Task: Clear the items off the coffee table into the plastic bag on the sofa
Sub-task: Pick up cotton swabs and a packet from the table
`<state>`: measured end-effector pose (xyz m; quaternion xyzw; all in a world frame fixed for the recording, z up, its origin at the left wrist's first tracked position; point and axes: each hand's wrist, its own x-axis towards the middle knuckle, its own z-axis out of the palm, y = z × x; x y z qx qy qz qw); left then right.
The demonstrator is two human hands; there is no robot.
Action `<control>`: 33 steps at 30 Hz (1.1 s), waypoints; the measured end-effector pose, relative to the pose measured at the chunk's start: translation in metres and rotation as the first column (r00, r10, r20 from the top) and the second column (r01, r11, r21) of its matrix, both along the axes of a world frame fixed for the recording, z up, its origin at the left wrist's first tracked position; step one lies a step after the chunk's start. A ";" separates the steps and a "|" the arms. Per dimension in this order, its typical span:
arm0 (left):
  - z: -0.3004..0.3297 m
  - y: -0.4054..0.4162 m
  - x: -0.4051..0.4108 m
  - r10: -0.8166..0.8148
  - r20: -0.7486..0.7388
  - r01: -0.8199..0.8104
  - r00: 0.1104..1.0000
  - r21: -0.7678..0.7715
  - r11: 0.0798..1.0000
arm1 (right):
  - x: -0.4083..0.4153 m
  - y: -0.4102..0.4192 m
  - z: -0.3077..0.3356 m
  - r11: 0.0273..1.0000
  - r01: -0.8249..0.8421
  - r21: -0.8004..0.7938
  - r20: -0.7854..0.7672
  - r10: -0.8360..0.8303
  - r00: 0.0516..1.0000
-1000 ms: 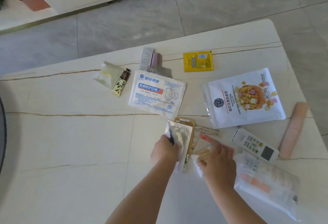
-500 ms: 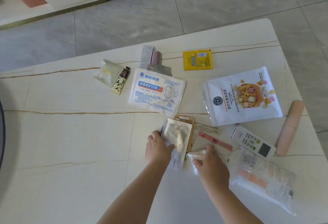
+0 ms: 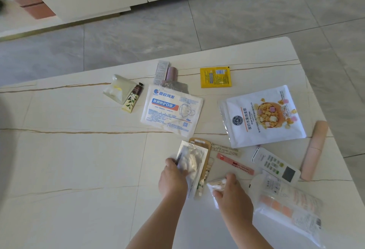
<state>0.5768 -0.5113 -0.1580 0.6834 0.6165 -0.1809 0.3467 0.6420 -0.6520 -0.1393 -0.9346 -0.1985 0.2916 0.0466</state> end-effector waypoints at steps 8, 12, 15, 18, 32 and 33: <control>-0.007 0.020 -0.008 -0.002 -0.046 0.005 0.999 0.059 0.998 | -0.007 -0.006 -0.001 1.000 0.019 -0.004 -0.028 -0.019 0.999; -0.011 0.025 -0.010 0.070 0.052 -0.071 0.996 0.012 0.997 | -0.005 -0.003 0.000 0.999 0.033 -0.011 -0.039 -0.034 0.999; -0.003 0.022 -0.016 0.131 0.118 -0.128 0.984 -0.036 0.991 | -0.006 -0.004 0.006 0.994 0.104 0.044 -0.143 -0.097 0.985; 0.016 0.018 -0.018 0.128 0.133 -0.118 0.983 -0.079 0.990 | -0.006 -0.004 0.021 0.954 0.261 0.146 -0.304 -0.208 0.930; 0.196 -0.002 -0.013 0.212 0.305 -0.064 0.929 -0.431 0.900 | 0.008 -0.037 0.186 0.627 0.751 0.206 -0.581 -0.539 0.610; 0.213 -0.004 -0.010 0.188 0.325 -0.030 0.927 -0.435 0.900 | 0.005 -0.043 0.201 0.584 0.779 0.230 -0.589 -0.553 0.589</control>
